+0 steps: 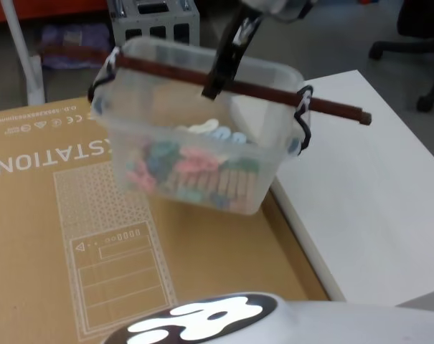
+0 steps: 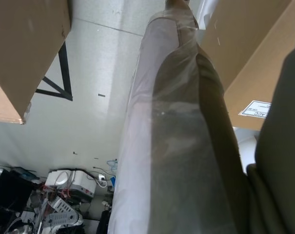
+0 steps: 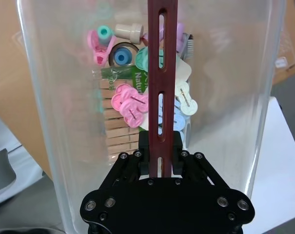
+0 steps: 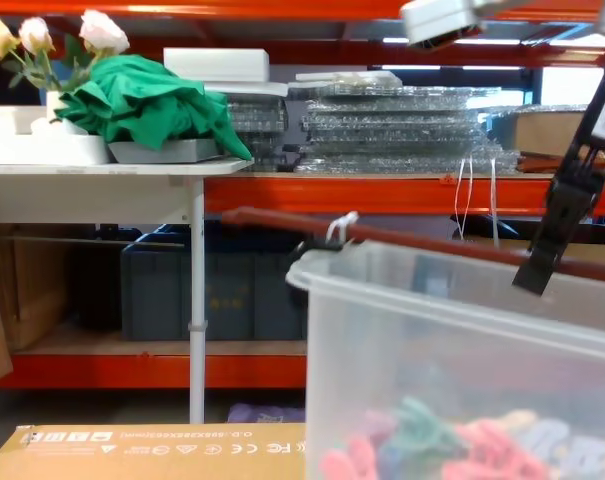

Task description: Use one hand to grasp the basket and place it at the designated location.

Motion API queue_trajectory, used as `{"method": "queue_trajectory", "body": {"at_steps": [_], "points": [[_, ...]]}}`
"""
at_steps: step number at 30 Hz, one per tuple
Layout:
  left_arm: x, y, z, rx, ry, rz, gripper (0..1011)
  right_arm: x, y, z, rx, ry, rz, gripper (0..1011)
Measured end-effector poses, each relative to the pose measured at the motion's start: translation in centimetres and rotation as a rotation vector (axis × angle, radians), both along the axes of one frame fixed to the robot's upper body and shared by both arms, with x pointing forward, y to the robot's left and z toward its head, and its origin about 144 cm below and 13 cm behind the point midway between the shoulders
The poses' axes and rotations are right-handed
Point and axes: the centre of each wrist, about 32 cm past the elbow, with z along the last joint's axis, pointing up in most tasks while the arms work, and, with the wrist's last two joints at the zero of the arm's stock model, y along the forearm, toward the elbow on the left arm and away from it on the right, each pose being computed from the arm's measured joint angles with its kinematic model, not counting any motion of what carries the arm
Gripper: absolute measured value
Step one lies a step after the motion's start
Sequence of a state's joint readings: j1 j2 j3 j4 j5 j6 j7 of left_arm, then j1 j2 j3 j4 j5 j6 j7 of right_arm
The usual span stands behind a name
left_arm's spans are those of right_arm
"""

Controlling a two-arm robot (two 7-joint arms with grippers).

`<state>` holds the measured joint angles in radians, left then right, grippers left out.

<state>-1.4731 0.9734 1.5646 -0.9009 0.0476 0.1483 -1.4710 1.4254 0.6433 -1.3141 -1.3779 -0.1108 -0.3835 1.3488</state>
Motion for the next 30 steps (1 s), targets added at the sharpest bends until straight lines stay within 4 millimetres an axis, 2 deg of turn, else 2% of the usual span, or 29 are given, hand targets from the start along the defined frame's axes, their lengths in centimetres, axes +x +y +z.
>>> {"method": "queue_trajectory", "body": {"at_steps": [10, 30], "points": [[0.0, 0.0, 0.0, 0.0, 0.0, -0.001, 0, 0.8, -1.5, 0.9, 0.017, -0.003, -0.071, 234], [0.0, 0.0, 0.0, 0.0, 0.0, -0.001, 0, 3.0, -6.5, 2.8, 0.038, -0.009, -0.307, 234]]}}
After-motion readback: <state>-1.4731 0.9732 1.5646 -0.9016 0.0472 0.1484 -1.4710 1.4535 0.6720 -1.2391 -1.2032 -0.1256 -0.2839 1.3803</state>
